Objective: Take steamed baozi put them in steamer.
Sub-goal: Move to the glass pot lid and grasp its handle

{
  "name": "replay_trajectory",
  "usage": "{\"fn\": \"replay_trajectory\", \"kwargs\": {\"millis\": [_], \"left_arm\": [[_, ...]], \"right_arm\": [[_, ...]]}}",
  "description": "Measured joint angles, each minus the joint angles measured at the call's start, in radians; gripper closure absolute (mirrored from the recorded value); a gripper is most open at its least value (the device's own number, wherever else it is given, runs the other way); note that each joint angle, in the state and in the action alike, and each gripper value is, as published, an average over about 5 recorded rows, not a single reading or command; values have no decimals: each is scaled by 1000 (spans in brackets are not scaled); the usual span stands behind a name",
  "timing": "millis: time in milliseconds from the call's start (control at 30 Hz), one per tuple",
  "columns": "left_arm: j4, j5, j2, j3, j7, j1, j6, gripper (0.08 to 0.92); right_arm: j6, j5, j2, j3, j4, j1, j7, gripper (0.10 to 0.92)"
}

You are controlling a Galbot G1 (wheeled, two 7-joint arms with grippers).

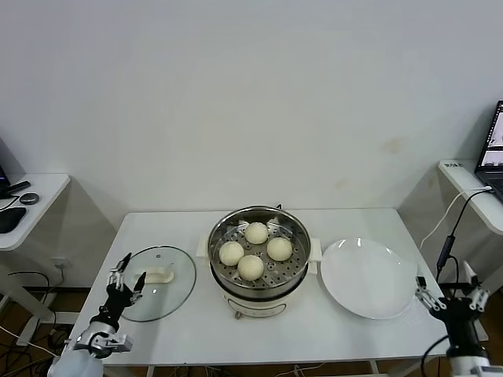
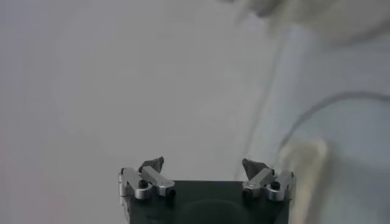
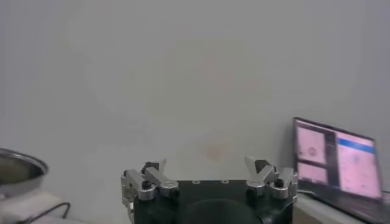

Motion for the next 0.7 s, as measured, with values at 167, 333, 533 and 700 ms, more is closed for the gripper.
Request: {"fn": "replay_trajectory", "kwargs": {"millis": [167,333,533,700], "left_arm": [[53,106,16,31,20,-46,5,177],[75,166,24,38,34,-63,11,177],[100,212,23,51,46,-85,12,177],[135,237,22,72,57,-119,13,177]], "right_arm": [[7,2,23,29,10,-25,2,203],[14,2,38,46,15,-41,2,203],[18,-1,47,58,12,-48,2,203],[14,-2,52,66,13,-57,5,203]]}}
